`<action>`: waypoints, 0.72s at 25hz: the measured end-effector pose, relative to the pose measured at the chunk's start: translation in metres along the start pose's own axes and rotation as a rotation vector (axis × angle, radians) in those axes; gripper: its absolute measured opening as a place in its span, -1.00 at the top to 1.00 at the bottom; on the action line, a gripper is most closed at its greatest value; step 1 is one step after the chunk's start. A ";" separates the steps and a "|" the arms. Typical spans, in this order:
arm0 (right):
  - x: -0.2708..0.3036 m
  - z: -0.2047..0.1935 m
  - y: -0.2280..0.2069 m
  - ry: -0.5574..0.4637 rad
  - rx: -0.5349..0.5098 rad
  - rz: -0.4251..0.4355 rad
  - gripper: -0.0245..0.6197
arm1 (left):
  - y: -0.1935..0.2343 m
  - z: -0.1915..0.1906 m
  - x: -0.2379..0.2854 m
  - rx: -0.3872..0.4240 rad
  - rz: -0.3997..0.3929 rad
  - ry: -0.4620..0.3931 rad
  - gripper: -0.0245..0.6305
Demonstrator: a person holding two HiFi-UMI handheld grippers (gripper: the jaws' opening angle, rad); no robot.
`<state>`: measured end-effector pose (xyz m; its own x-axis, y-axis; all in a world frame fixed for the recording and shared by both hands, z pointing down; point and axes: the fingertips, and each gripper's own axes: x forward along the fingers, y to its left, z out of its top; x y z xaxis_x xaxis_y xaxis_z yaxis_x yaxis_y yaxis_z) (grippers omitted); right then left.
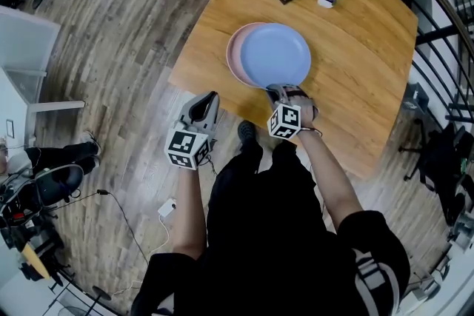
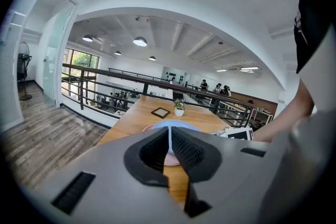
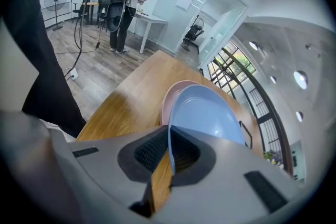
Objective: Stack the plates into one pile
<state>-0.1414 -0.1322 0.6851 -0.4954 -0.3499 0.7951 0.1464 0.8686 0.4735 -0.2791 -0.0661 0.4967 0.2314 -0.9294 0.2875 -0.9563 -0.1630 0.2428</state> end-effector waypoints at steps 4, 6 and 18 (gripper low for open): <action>0.005 0.008 0.006 -0.009 -0.023 0.017 0.86 | 0.002 -0.001 -0.004 -0.015 0.011 0.003 0.82; 0.009 0.010 0.007 -0.006 -0.033 0.023 0.86 | 0.003 -0.001 -0.005 -0.015 0.011 0.004 0.82; 0.029 0.029 0.010 -0.030 -0.031 0.051 0.84 | 0.023 -0.012 -0.018 -0.024 0.050 0.010 0.82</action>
<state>-0.1795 -0.1230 0.7021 -0.5121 -0.2940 0.8071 0.1982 0.8738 0.4440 -0.3032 -0.0494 0.5079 0.1855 -0.9327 0.3094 -0.9621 -0.1083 0.2503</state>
